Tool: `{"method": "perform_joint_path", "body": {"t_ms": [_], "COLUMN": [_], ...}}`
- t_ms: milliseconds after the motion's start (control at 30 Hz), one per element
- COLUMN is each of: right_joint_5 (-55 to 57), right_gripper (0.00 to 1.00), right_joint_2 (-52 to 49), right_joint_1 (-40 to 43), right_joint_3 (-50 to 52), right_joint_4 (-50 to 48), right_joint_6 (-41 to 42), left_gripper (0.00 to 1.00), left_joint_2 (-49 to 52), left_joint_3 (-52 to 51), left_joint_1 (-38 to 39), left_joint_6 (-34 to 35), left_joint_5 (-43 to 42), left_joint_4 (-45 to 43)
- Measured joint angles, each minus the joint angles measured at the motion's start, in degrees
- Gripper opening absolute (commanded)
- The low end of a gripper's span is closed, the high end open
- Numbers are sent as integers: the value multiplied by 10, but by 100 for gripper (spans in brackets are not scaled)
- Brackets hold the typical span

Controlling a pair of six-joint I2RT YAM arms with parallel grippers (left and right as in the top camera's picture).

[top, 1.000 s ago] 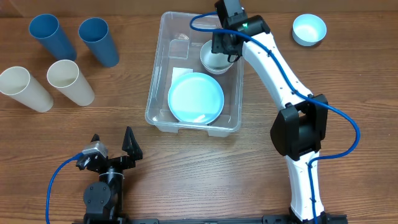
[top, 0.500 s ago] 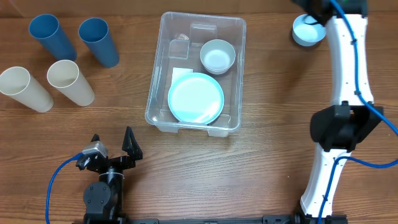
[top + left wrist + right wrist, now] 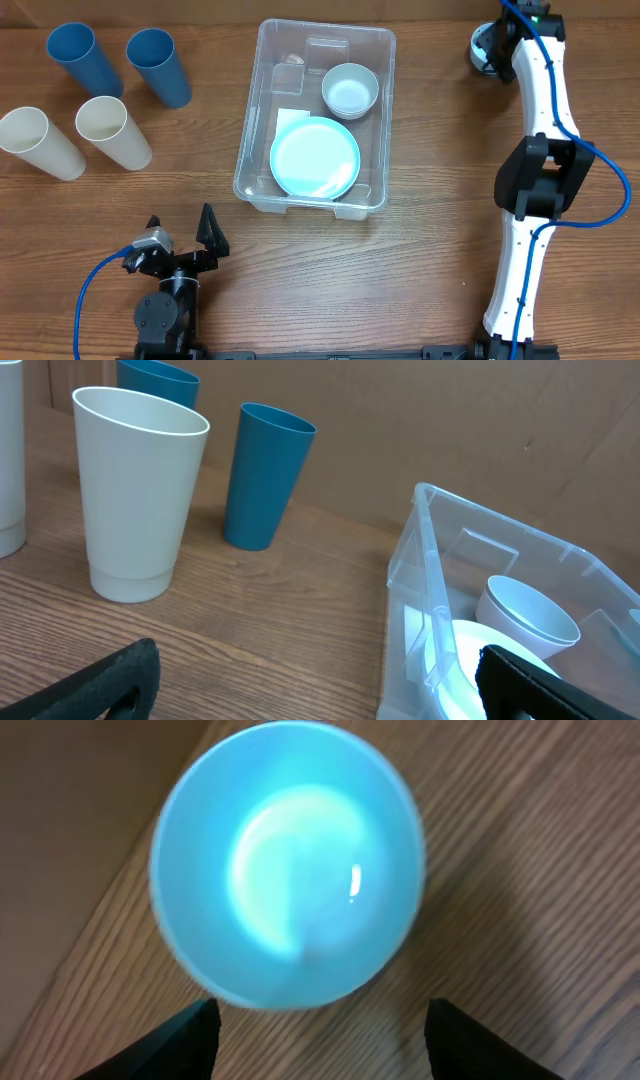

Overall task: Pack container
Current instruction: 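Move the right gripper to the light blue bowl at back right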

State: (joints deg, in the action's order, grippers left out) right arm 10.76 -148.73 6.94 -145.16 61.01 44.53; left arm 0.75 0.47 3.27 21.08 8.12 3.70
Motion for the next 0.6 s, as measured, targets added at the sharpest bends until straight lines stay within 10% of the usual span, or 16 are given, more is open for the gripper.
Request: {"method": "perform_joint_path", "body": {"t_ms": [600], "right_joint_5": [-3], "right_gripper": [36], "right_joint_2": [-17], "right_joint_1": [30], "right_joint_3": [47], "right_joint_4": [-49], "right_joint_6": [15], "left_gripper": [100], "left_joint_2": [0], "left_joint_3": [0], "left_joint_1": [0], "left_joint_6": [0], "left_joint_5": [0], "left_joint_4": [0]}}
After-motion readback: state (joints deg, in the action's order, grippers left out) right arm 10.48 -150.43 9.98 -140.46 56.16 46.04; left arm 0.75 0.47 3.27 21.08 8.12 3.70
